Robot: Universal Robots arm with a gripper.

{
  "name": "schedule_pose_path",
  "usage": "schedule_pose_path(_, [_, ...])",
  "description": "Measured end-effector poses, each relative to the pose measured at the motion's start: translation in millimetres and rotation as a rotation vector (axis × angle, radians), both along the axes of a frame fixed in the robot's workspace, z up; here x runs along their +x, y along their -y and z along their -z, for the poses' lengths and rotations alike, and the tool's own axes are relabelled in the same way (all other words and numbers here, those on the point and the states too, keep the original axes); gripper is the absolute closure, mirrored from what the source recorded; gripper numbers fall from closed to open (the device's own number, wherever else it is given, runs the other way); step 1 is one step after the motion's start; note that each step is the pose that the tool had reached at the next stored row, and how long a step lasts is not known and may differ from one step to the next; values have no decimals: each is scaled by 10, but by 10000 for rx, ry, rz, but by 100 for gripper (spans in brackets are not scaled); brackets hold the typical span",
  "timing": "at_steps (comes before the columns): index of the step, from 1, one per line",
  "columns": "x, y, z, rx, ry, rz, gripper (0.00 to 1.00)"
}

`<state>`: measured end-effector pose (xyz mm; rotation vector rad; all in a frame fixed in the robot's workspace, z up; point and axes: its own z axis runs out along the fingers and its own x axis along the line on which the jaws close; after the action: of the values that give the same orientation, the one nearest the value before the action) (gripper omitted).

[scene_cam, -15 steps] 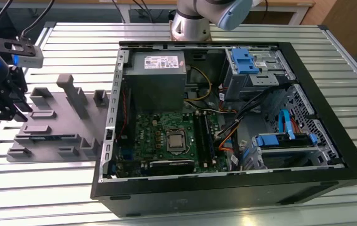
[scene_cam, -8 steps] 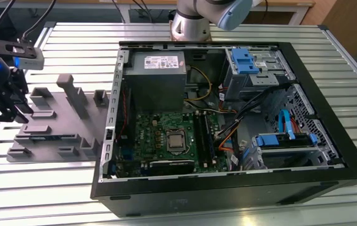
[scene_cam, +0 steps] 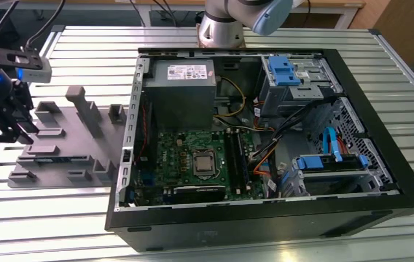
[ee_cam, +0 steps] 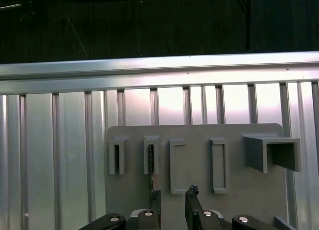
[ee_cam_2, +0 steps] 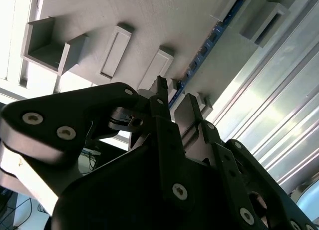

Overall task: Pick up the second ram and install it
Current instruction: 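Pick up the second ram and move it above second insertion slot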

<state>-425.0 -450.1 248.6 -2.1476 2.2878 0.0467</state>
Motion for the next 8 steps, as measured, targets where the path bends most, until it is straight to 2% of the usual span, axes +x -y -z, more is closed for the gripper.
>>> schedule_pose_path(8, [0, 8, 15, -3, -1, 1, 67])
